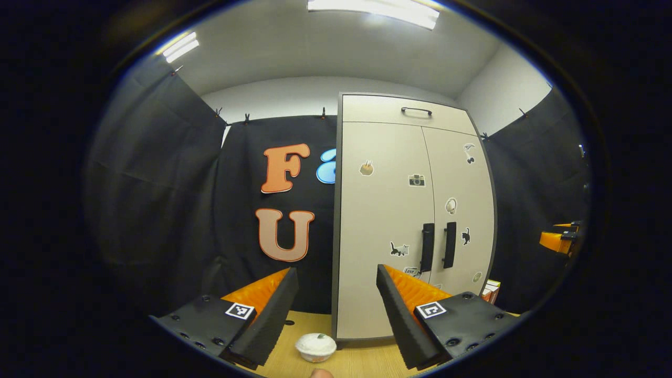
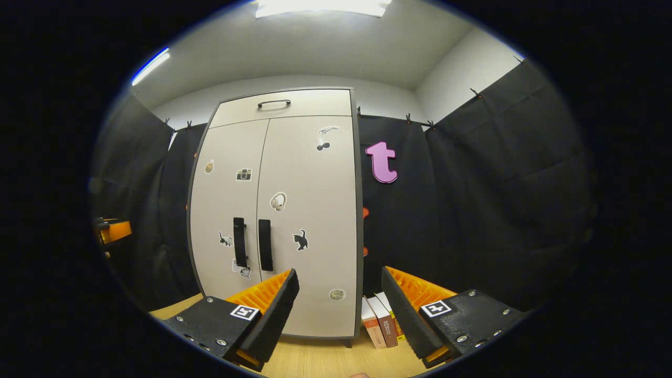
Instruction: Open the right door of the double-door shoe cabinet with the right hand, and open the left door with the left hand.
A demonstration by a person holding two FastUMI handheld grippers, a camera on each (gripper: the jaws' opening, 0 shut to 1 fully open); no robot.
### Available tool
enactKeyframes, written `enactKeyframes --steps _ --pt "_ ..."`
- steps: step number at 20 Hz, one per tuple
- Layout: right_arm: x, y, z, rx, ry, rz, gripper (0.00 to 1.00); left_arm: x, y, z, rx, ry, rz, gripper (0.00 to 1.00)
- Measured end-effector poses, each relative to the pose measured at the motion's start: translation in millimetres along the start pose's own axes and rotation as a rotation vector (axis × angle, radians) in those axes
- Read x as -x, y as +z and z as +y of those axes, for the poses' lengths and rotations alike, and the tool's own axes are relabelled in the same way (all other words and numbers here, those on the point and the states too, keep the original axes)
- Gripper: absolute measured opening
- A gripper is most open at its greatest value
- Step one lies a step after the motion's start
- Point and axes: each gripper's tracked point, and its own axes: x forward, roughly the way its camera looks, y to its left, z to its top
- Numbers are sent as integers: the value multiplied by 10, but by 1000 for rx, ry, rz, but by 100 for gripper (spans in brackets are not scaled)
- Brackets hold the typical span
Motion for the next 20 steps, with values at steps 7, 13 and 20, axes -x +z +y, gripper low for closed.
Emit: enactKeyframes --steps 7,13,20 --pt "32 -58 -16 -12 2 25 96 13 -4 17 -13 1 12 96" --pt "-5 -48 61 -25 12 29 96 36 -21 18 7 -14 14 96" --pt "-208 -94 296 -8 28 48 96 29 -55 13 6 -21 23 96"
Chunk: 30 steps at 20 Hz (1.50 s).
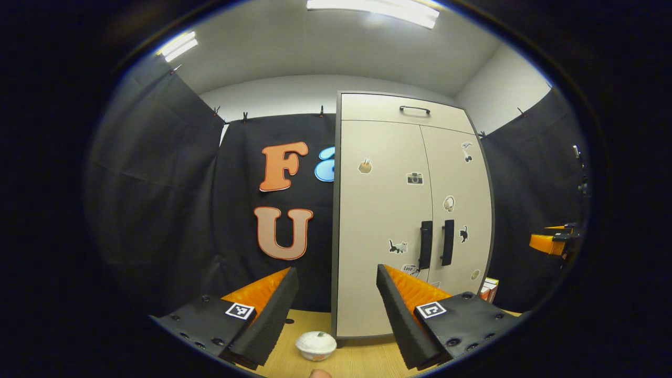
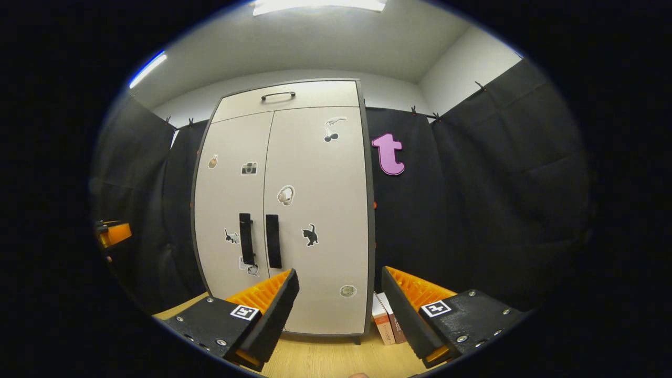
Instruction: Open the right door of the double-door shoe cabinet with the right hand, and open the left door with the left hand.
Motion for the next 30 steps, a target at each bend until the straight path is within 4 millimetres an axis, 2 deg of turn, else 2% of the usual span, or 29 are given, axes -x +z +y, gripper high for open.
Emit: enactKeyframes --steps 4,9,21,28,30 --pt "-210 -39 181 17 6 20 96 -17 -54 -5 8 -8 12 96" --pt "-546 -104 514 18 50 52 96 -50 -67 59 -14 17 5 97" --pt "-1524 -160 1137 20 77 79 96 -214 -318 103 -14 9 26 96" --pt "-1986 -329 1306 12 62 122 95 -304 -458 230 -16 25 38 95" --pt "-2088 -353 1313 -12 50 127 89 -307 -463 272 -14 25 35 96"
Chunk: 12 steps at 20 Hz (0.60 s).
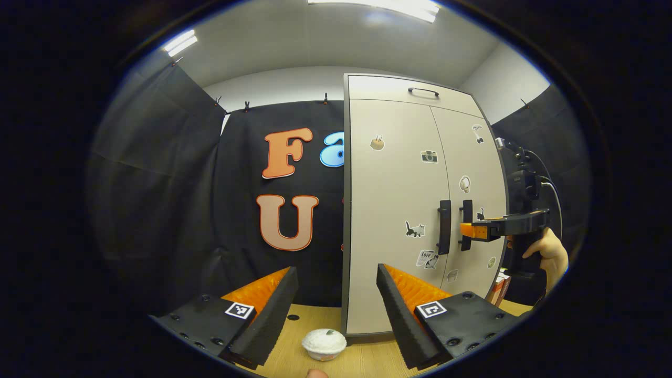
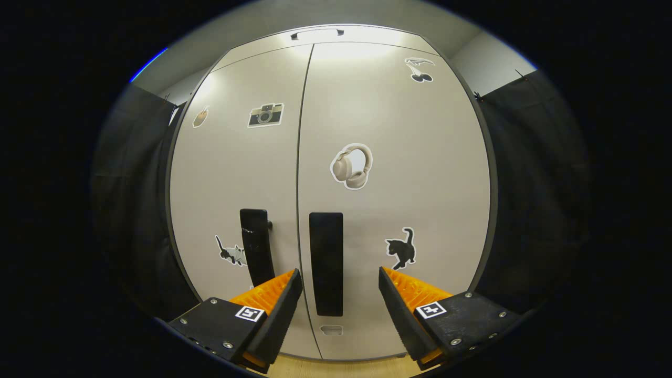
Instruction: Open the right door of the double-door shoe cabinet with the right hand, and open the left door with the left hand.
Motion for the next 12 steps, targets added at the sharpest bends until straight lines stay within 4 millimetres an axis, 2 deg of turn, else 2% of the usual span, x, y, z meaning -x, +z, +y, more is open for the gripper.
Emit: enactKeyframes --steps 3,7,12 --pt "-98 5 19 -15 -4 3 78 -14 -22 113 -10 24 -7 98" --pt "-165 -43 119 2 13 17 63 -11 -56 160 6 21 -2 97" --pt "-200 -67 120 7 -15 14 36 14 -78 245 8 33 -2 96"
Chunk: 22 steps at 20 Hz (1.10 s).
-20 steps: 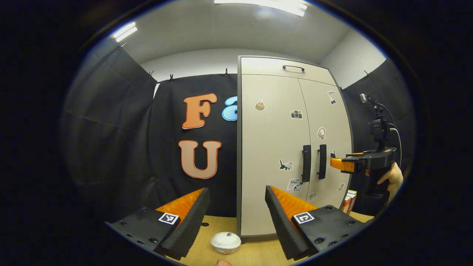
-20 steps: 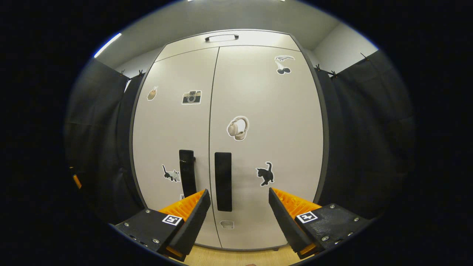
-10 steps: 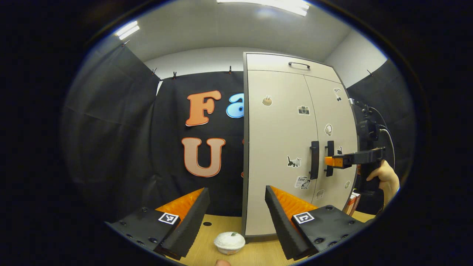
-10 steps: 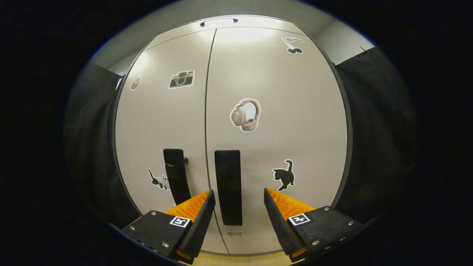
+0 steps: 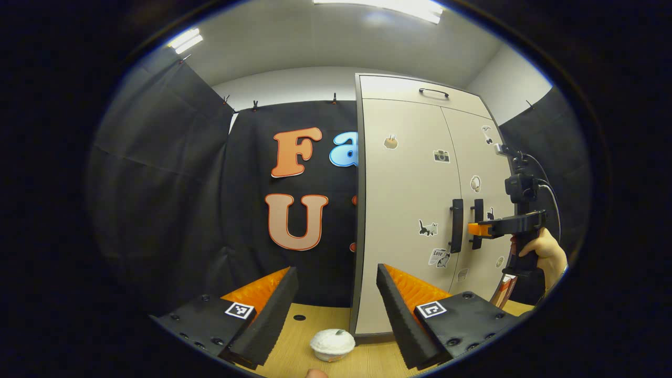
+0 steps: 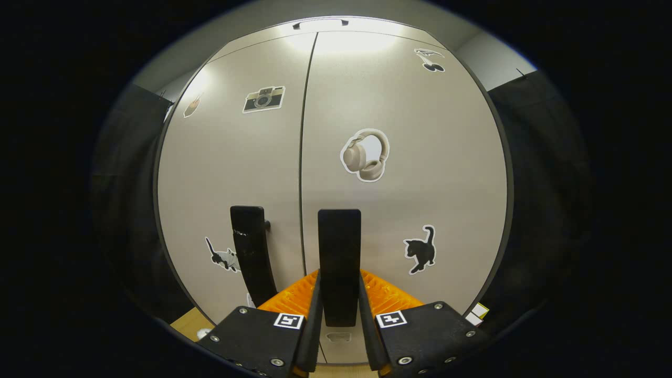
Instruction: Open the right door of the double-door shoe cabinet with the right hand, and open the left door with the left hand.
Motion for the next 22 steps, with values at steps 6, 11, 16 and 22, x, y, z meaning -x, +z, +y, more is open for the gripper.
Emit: enactKeyframes --steps 6,11,16,22 --pt "29 -11 -8 -9 7 -3 24 104 -29 28 4 4 15 96" --pt "157 6 -14 -1 45 -2 14 272 14 -15 20 3 6 96" --pt "297 19 -55 -4 74 -1 14 449 40 -74 37 5 17 96" --pt "466 43 -144 29 86 1 11 626 34 -137 54 9 30 95"
